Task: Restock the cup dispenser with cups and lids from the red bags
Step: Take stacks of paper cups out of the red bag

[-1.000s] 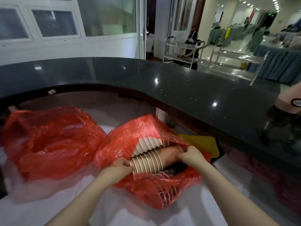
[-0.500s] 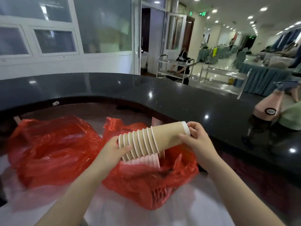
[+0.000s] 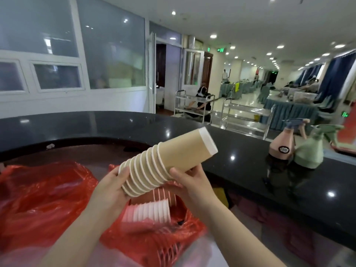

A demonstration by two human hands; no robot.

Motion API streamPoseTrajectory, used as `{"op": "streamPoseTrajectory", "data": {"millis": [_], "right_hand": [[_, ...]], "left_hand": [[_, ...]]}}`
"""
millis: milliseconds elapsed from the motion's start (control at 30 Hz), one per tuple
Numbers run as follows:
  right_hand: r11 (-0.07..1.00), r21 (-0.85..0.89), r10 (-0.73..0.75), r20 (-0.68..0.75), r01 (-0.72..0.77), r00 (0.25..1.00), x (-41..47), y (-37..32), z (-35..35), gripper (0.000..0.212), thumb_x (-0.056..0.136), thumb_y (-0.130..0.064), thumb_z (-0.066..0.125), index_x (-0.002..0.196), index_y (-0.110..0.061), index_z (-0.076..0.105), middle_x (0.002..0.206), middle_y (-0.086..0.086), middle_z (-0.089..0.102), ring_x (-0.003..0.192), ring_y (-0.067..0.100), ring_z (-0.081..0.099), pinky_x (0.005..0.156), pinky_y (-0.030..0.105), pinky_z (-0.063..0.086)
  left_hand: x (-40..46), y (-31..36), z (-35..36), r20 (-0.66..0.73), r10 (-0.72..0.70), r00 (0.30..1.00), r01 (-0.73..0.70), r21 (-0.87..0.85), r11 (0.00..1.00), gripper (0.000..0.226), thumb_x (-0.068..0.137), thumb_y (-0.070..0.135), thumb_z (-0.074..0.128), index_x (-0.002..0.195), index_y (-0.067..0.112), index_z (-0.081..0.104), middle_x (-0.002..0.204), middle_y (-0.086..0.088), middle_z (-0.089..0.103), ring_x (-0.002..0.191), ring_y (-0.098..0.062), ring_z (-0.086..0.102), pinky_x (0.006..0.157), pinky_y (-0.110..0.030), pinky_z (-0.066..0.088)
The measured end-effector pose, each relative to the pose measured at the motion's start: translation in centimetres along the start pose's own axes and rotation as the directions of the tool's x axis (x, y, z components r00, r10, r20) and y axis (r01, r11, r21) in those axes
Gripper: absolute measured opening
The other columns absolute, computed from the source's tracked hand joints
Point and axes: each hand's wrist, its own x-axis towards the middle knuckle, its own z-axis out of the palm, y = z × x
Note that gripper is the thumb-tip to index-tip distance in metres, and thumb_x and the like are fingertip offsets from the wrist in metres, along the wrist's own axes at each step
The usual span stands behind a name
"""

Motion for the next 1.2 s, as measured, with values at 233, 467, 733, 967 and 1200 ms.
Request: {"op": "streamPoseTrajectory", "data": {"millis": [233,467,733,967,1200], "right_hand": [[0.998,-0.039,-0.041,0.173,0.048,0.984,1.1,2.5,3.9,0.057,0.069,-0.020,0.079,0.120,-0.005,0.057,0.111,0.027,0.061,0.102,0.049,0.060,0.080,0.069,0.050],[0.995,0.034,-0.097,0.305,0.091,0.947,0.4,4.7,12.4,0.057,0.061,-0.022,0.086,0.111,-0.007,0.065,0.106,0.018,0.070,0.102,0.038,0.065,0.088,0.055,0.052],[0.988,0.074,-0.157,0.480,0.139,0.863,-5.4,3.4,25.4,0.056,0.057,-0.025,0.088,0.107,-0.013,0.066,0.104,0.011,0.072,0.100,0.030,0.067,0.086,0.050,0.053],[0.987,0.136,-0.148,0.624,0.080,0.767,-16.6,4.9,39.6,0.072,0.056,-0.026,0.089,0.119,-0.010,0.059,0.112,0.014,0.068,0.107,0.033,0.064,0.090,0.053,0.052],[0.991,0.125,-0.066,0.747,-0.043,0.661,-27.8,8.5,52.9,0.074,0.052,-0.042,0.092,0.117,-0.025,0.060,0.112,0.007,0.069,0.106,0.028,0.066,0.084,0.043,0.056]], "left_hand": [[-2.7,1.7,-2.7,-0.130,-0.007,0.991,0.029,0.166,0.986,0.040,0.097,0.036,0.039,0.126,0.015,0.056,0.119,-0.009,0.068,0.111,-0.025,0.064,0.084,-0.030,0.056],[-10.3,8.0,-8.6,-0.447,0.121,0.887,0.059,0.368,0.928,0.024,0.099,0.026,0.045,0.116,0.016,0.061,0.104,-0.007,0.073,0.095,-0.025,0.070,0.079,-0.035,0.054],[-24.0,18.7,-13.2,-0.496,0.421,0.759,0.011,0.656,0.754,0.022,0.095,0.007,0.052,0.108,0.021,0.064,0.100,0.002,0.074,0.097,-0.015,0.068,0.082,-0.028,0.052],[-42.3,26.6,-17.9,-0.448,0.580,0.681,0.083,0.833,0.546,0.033,0.092,0.002,0.055,0.110,0.029,0.062,0.109,0.012,0.070,0.104,0.002,0.063,0.080,-0.015,0.048],[-60.6,31.8,-22.7,-0.549,0.657,0.518,0.224,0.828,0.515,0.038,0.092,-0.002,0.054,0.107,0.033,0.060,0.110,0.008,0.069,0.102,0.002,0.063,0.085,-0.018,0.046]]}}
